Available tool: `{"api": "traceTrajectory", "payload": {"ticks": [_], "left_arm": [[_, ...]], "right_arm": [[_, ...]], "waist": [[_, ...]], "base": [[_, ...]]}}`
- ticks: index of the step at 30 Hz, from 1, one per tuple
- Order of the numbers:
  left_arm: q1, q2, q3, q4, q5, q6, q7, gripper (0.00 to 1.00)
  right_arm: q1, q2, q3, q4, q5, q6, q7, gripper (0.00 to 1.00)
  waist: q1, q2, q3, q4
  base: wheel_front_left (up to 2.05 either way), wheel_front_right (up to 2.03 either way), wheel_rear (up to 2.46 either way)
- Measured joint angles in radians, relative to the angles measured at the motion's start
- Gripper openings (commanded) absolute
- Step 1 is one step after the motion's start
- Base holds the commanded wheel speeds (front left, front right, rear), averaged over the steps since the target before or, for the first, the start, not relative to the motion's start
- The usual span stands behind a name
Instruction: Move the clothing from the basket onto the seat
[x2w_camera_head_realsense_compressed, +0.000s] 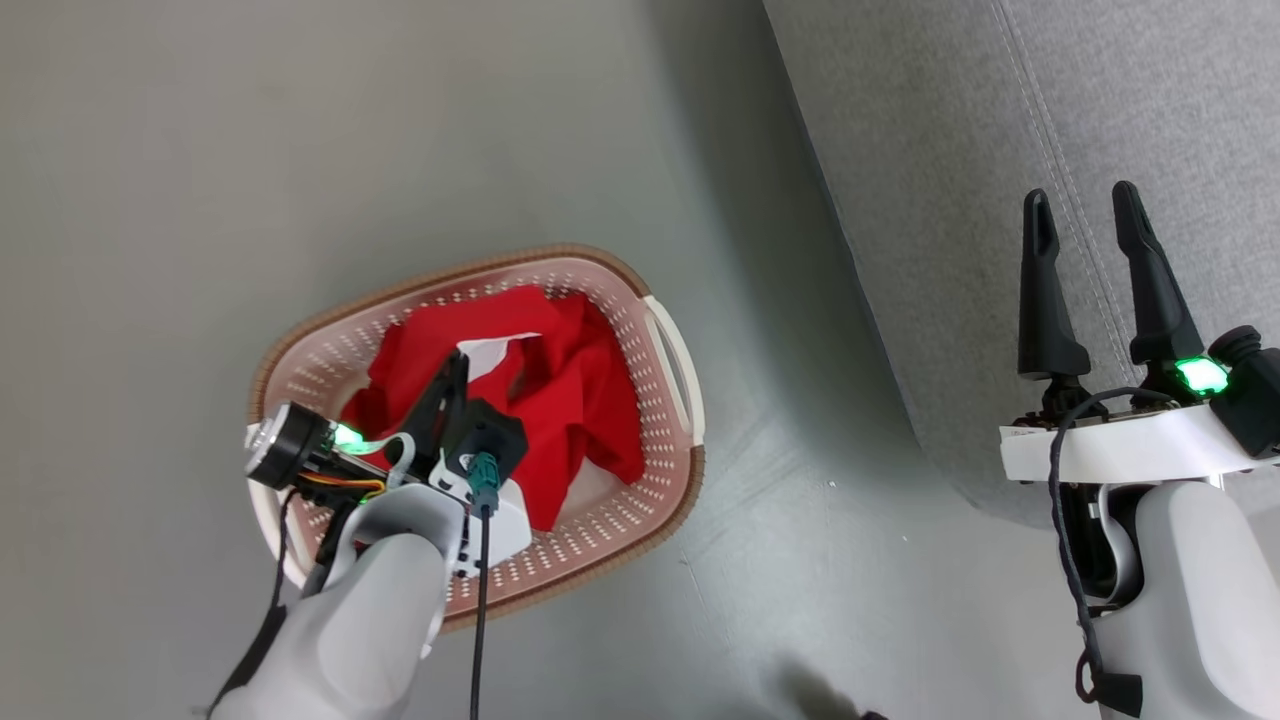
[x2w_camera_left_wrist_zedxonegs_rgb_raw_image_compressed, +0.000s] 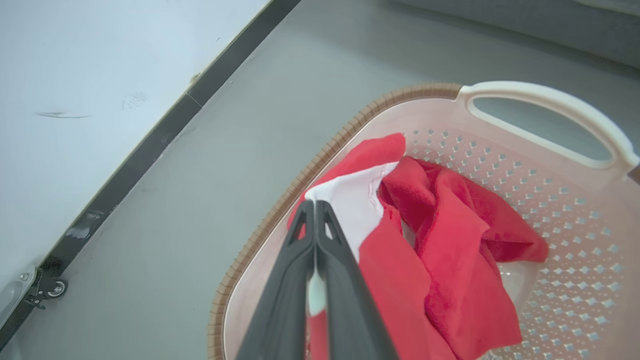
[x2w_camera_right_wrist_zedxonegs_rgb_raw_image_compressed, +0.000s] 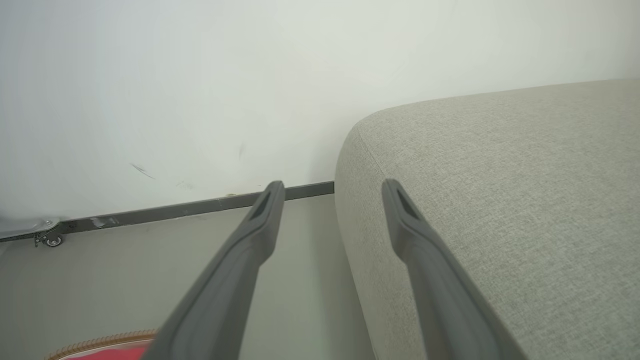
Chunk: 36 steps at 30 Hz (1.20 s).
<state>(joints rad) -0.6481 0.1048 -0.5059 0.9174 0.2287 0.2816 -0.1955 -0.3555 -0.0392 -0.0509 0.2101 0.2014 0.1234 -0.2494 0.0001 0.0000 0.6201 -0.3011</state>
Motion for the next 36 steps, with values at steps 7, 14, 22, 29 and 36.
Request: {"api": "traceTrajectory", "payload": {"ticks": [7,14,22,29,36], "left_arm": [[0.039,-0.019,0.005,-0.062,-0.029,0.009,-0.026,0.00],[0.083,-0.025,0.004,-0.120,-0.042,0.010,-0.035,0.00],[0.113,-0.032,-0.004,-0.188,-0.061,0.010,-0.044,0.00],[0.154,-0.039,-0.028,-0.237,-0.069,0.003,-0.047,0.00],[0.187,-0.042,-0.062,-0.302,-0.083,-0.028,-0.051,0.00]], "right_arm": [[0.000,0.000,-0.018,0.007,-0.036,0.000,0.000,1.00],[0.002,-0.001,-0.047,0.012,-0.057,0.000,0.000,1.00],[0.030,-0.001,-0.086,0.016,-0.089,0.000,0.000,1.00],[0.074,-0.002,-0.111,0.020,-0.104,0.000,0.000,1.00],[0.121,-0.002,-0.131,0.021,-0.117,0.000,0.000,1.00]], "waist": [[0.0000,0.0000,-0.051,0.034],[0.0000,0.0000,-0.109,0.069],[0.0000,0.0000,-0.174,0.098],[-0.0001,0.0000,-0.242,0.122],[0.0000,0.0000,-0.310,0.139]], "base": [[0.00,0.00,0.00],[0.00,0.00,0.00],[0.00,0.00,0.00],[0.00,0.00,0.00],[0.00,0.00,0.00]]}}
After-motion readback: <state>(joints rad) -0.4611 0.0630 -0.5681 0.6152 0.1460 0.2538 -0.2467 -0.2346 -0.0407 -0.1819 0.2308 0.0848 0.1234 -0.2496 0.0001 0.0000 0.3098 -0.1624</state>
